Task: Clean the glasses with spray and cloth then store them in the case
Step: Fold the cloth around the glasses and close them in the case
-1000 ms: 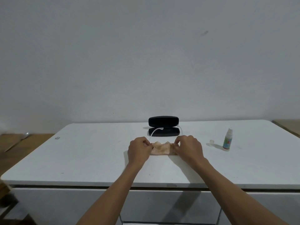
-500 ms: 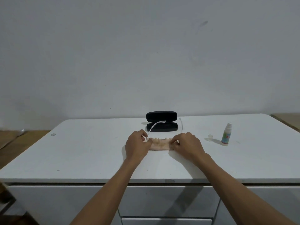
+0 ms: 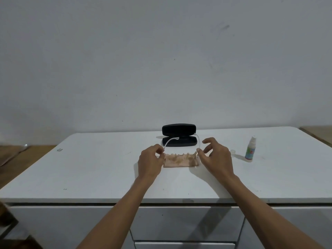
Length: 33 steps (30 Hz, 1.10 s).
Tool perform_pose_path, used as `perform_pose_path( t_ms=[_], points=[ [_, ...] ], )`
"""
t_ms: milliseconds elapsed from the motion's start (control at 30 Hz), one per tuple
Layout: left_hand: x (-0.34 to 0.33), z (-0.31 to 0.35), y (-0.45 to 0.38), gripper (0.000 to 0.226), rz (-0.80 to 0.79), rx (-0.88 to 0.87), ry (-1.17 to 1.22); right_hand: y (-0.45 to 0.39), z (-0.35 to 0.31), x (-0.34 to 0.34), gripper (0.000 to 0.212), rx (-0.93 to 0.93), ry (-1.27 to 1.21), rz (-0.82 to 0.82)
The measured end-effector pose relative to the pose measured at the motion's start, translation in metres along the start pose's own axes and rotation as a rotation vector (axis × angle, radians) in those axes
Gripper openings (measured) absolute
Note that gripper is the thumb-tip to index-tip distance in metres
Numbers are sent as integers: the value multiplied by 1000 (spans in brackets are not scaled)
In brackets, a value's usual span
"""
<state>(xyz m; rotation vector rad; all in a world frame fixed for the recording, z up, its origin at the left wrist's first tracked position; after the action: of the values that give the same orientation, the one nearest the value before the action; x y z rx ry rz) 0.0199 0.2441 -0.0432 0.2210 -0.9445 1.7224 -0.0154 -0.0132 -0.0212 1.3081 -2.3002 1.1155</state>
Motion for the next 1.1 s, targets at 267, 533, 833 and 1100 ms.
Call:
perform_pose_path(
  t_ms=[267,533,833,1100],
  points=[
    [-2,2,-5,23,-57,-132,-116,-6,4,-9,11,-8,-63,-49],
    [-22,9,-5,36,-291,-289,-313,-13,3,-15,10,-4,-55,-90],
    [-15,-22,-17,30,-221,-57,91,-13,-20,-46,29,109,244,-345],
    [-10,-16,-16,19,-177,-30,227,-19,-23,-48,36,167,290,-386]
  ],
)
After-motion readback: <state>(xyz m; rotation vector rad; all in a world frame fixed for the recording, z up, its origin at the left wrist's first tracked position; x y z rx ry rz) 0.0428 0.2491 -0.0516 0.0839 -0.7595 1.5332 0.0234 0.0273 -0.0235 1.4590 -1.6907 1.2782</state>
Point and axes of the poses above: each hand's wrist, its own y-axis away from the middle knuckle, its own x-axis out of the back of the hand, z = x × y, the point moved 8 cm from there along -y, towards the middle knuckle, and after that the axes turned 5 degrees about -x, right-handed, at the moved point
